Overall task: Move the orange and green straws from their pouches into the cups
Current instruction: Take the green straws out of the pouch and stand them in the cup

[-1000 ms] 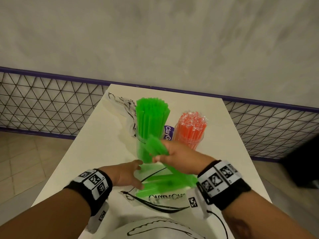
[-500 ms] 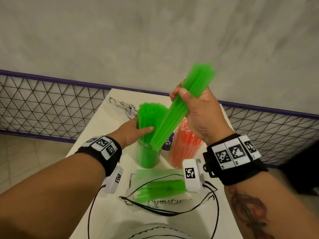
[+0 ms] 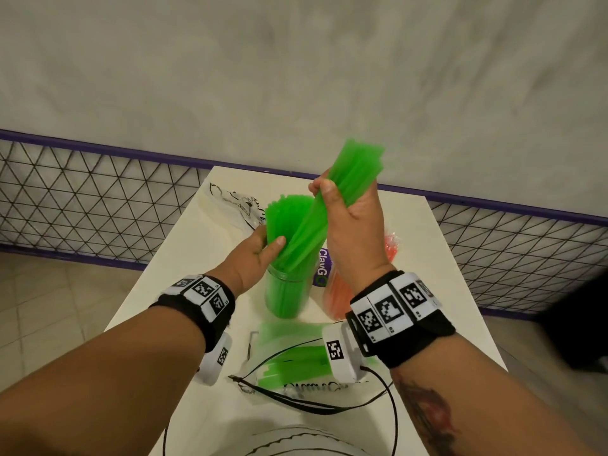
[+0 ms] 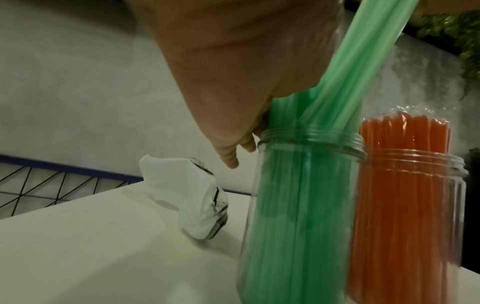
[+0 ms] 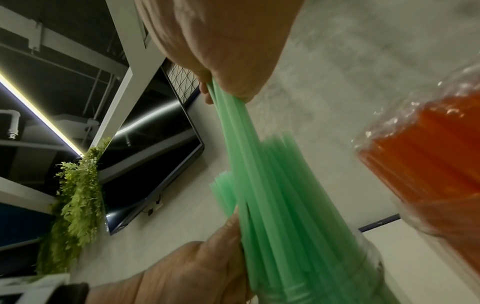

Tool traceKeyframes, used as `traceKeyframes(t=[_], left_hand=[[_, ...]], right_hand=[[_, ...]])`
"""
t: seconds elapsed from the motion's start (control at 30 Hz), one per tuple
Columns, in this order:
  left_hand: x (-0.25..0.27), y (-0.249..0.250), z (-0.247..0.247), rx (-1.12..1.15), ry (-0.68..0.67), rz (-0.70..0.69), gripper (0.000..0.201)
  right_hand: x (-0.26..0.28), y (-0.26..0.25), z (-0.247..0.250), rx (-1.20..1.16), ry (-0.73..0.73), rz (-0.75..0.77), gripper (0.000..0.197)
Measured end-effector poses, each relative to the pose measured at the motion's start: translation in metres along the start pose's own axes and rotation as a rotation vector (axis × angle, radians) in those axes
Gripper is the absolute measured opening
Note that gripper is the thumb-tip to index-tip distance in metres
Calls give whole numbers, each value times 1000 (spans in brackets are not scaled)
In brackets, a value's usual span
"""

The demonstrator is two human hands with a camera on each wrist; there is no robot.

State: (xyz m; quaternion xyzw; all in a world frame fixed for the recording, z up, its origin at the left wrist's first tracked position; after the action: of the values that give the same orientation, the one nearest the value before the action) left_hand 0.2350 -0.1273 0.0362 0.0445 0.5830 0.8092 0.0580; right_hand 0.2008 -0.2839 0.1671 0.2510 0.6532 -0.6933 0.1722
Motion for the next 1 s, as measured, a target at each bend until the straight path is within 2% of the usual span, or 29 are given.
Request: traceKeyframes(t=[0.07, 0.17, 0.33, 0.57, 0.8, 1.0], left_hand=[[1, -3, 0, 26, 5, 1, 66], [-1, -8, -4, 20, -31, 4, 87], [-6, -11, 4, -27, -29, 40, 106], [-10, -6, 2, -169, -222, 40, 126], [-23, -4, -5, -169, -270, 73, 117], [-27, -5, -2, -155, -216, 79, 106]], right_hand=[[-1, 5, -6, 15, 25, 0, 8], [-1, 12, -12, 54, 32, -6, 8], [-1, 14, -12, 85, 90, -1, 11], [-11, 7, -1, 22, 152, -16, 26], [-25, -10, 1, -5, 53, 56, 27], [-25, -9, 4, 11, 86, 74, 25]])
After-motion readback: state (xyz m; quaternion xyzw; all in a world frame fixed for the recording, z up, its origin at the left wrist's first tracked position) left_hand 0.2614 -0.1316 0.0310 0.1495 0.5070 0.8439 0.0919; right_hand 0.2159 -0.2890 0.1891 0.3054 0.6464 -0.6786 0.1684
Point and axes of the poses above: each hand's wrist, its own x-axis away from the middle knuckle, its own z-axis out of the back of the hand, y = z × x, the point moved 5 cm from there along -x, towards the middle knuckle, and after that the axes turned 5 degrees about z, right-handed, at the moved point
